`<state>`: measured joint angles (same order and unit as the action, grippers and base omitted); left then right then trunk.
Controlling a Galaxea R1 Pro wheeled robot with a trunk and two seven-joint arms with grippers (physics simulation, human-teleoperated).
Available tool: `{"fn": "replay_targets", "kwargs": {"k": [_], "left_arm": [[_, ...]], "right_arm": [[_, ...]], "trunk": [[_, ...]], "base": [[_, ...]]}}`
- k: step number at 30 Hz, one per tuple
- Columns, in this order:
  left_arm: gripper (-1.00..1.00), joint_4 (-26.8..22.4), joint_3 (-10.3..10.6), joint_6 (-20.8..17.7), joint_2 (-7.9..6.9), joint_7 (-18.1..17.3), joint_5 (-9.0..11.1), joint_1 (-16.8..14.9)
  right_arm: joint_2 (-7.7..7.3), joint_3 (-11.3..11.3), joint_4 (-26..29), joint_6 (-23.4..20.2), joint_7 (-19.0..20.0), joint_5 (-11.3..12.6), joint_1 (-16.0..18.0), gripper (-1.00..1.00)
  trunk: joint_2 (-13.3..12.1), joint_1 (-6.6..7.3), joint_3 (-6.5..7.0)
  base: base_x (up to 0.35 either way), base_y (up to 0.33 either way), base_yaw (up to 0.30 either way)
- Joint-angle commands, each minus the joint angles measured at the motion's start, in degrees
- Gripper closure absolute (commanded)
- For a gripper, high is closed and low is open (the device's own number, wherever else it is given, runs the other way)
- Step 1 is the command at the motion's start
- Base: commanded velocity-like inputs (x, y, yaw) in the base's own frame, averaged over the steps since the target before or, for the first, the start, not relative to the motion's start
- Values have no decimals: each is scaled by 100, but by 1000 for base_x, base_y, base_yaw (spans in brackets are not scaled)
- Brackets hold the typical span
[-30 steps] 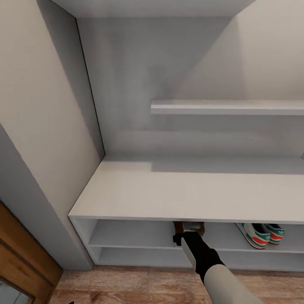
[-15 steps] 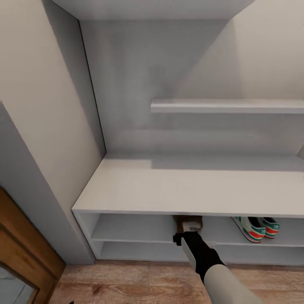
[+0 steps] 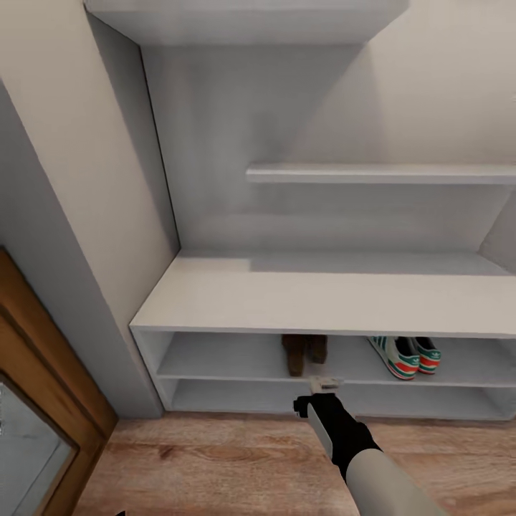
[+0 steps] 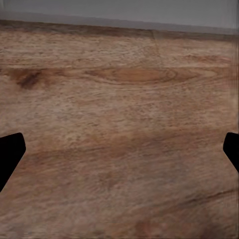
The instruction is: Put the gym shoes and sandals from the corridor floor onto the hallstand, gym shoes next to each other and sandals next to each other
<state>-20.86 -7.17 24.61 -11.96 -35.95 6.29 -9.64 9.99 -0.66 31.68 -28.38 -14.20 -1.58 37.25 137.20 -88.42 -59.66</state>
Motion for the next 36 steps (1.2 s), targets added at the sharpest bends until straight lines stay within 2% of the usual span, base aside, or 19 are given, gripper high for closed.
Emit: {"fn": "replay_targets", "kwargs": {"k": [1,11,17,18,20,28,29,32,33,36], "left_arm": [[-100,4,-22,-12,1,-55,39,-3],[-100,6,-28,-11,1,-31,40,-3],[-100,6,-39,-15,1,-20,47,-3],[-100,6,-49,-17,1,-19,53,-3],[-100,5,-51,-16,1,-15,56,-3],[-100,3,-71,-12,1,-10,73,-3],[-100,3,-77,-11,1,-9,77,-3],[-100,3,-84,-10,1,-7,80,-3],[-100,3,-104,-9,-5,3,96,-3],[-100,0,-111,-9,-7,20,104,-3]], "right_arm": [[1,-6,4,-35,-13,-16,1,-100],[1,-8,-39,35,-13,-22,-4,-100],[1,-7,-144,289,-13,-26,-14,-100],[1,-10,-381,601,-13,-26,-20,-100],[-17,-11,-552,827,-11,-26,-22,-100],[-336,-11,-1462,1996,1,-26,-26,-100],[-401,-12,-1688,2272,2,-26,-25,-100],[-469,-12,-2009,2610,4,-30,-25,-100],[-541,-16,-2630,3190,5,-40,-32,-100],[-576,-16,-2767,3454,5,-45,-36,-100]], "trunk": [[2,4,-5],[2,4,-5],[2,4,-5],[2,4,-5],[2,4,-5],[2,4,-5],[2,4,-5],[2,4,-5],[2,4,-5],[2,4,-5]], "base": [[-288,-183,0],[-284,-194,0],[-282,-200,0],[-261,-201,0],[-248,-204,0],[-184,-225,0],[-130,-239,0],[-131,-240,0],[-217,-204,0],[-224,-177,0]]}}
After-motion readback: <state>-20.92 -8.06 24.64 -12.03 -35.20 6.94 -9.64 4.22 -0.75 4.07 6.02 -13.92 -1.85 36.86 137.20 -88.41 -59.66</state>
